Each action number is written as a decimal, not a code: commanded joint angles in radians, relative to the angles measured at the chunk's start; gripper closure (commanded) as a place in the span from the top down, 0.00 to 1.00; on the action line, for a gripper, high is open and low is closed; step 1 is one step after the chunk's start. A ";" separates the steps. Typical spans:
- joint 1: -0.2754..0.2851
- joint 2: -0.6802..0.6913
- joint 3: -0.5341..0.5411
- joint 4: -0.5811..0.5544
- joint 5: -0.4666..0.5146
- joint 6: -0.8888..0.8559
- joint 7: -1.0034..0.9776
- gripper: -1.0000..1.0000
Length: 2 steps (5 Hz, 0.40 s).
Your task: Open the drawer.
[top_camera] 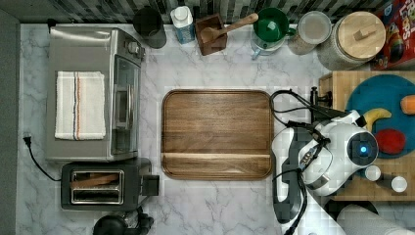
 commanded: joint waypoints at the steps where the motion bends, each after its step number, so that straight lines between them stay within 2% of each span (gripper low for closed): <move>1: 0.198 -0.087 0.201 -0.131 0.075 0.044 0.118 1.00; 2: 0.195 -0.103 0.225 -0.145 0.082 0.042 0.143 1.00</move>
